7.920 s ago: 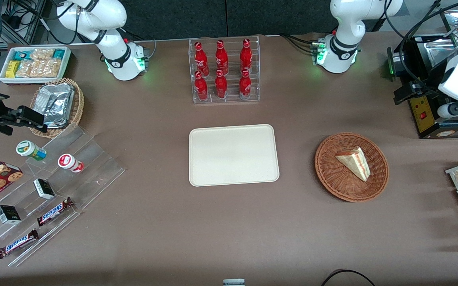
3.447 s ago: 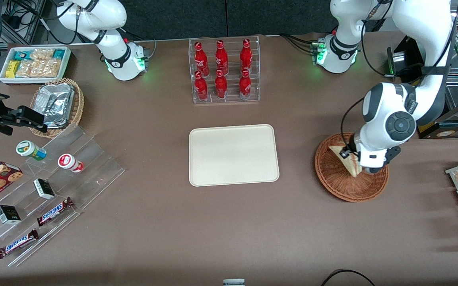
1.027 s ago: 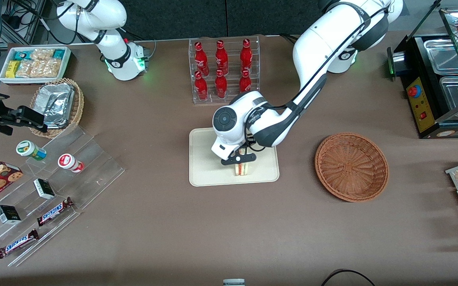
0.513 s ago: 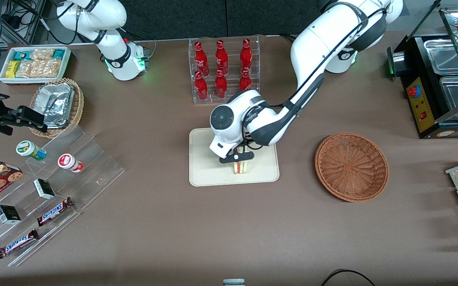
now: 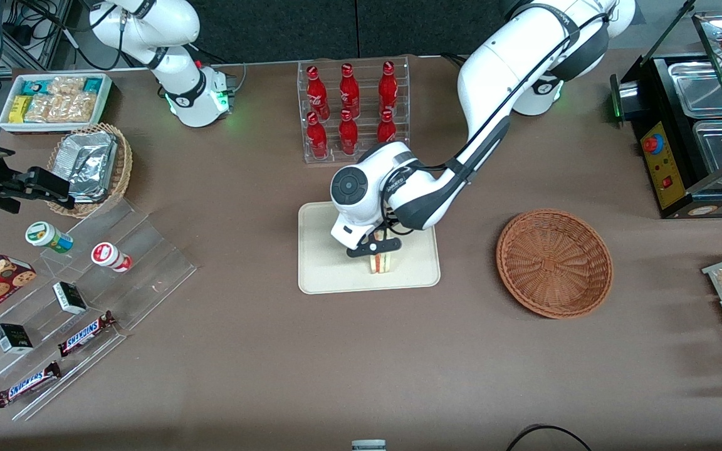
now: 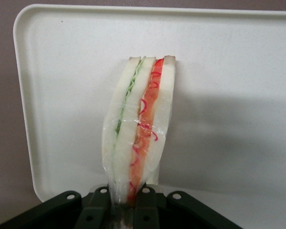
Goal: Place sandwich from basket to tray
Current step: 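Set the sandwich upright on the tray and open the left gripper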
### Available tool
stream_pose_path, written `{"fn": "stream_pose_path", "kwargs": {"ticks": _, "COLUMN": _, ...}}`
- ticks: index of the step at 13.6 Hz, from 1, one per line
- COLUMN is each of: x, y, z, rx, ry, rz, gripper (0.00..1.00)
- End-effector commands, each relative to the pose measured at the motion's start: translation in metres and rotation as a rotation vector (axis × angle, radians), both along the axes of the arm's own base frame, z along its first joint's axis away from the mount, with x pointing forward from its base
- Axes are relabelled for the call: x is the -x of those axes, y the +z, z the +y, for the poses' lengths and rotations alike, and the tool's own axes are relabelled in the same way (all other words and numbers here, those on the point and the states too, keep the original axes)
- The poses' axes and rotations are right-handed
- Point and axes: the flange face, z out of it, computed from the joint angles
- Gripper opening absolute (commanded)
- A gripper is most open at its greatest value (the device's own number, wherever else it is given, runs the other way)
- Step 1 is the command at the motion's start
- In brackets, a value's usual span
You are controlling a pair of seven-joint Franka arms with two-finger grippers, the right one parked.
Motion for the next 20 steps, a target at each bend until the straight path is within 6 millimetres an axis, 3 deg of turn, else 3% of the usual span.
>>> {"fn": "stream_pose_path", "kwargs": {"ticks": 1, "x": 0.001, "y": 0.000, "z": -0.005, "rx": -0.017, "ry": 0.013, "rz": -0.010, "gripper": 0.00}}
{"fn": "stream_pose_path", "kwargs": {"ticks": 2, "x": 0.002, "y": -0.001, "z": -0.006, "rx": -0.016, "ry": 0.012, "rz": -0.010, "gripper": 0.24}}
{"fn": "stream_pose_path", "kwargs": {"ticks": 3, "x": 0.002, "y": -0.004, "z": -0.006, "rx": -0.018, "ry": 0.012, "rz": -0.006, "gripper": 0.58}}
{"fn": "stream_pose_path", "kwargs": {"ticks": 5, "x": 0.002, "y": -0.004, "z": -0.006, "rx": -0.017, "ry": 0.009, "rz": -0.006, "gripper": 1.00}}
{"fn": "stream_pose_path", "kwargs": {"ticks": 10, "x": 0.001, "y": -0.001, "z": -0.006, "rx": -0.014, "ry": 0.001, "rz": -0.012, "gripper": 1.00}}
{"fn": "stream_pose_path", "kwargs": {"ticks": 13, "x": -0.003, "y": 0.012, "z": -0.005, "rx": -0.015, "ry": 0.008, "rz": -0.031, "gripper": 1.00}}
{"fn": "stream_pose_path", "kwargs": {"ticks": 17, "x": -0.016, "y": 0.071, "z": 0.013, "rx": -0.012, "ry": 0.053, "rz": -0.057, "gripper": 1.00}}
{"fn": "stream_pose_path", "kwargs": {"ticks": 18, "x": -0.025, "y": 0.085, "z": 0.023, "rx": 0.008, "ry": 0.088, "rz": -0.049, "gripper": 1.00}}
{"fn": "stream_pose_path", "kwargs": {"ticks": 20, "x": -0.056, "y": 0.107, "z": 0.064, "rx": 0.027, "ry": 0.160, "rz": -0.051, "gripper": 1.00}}
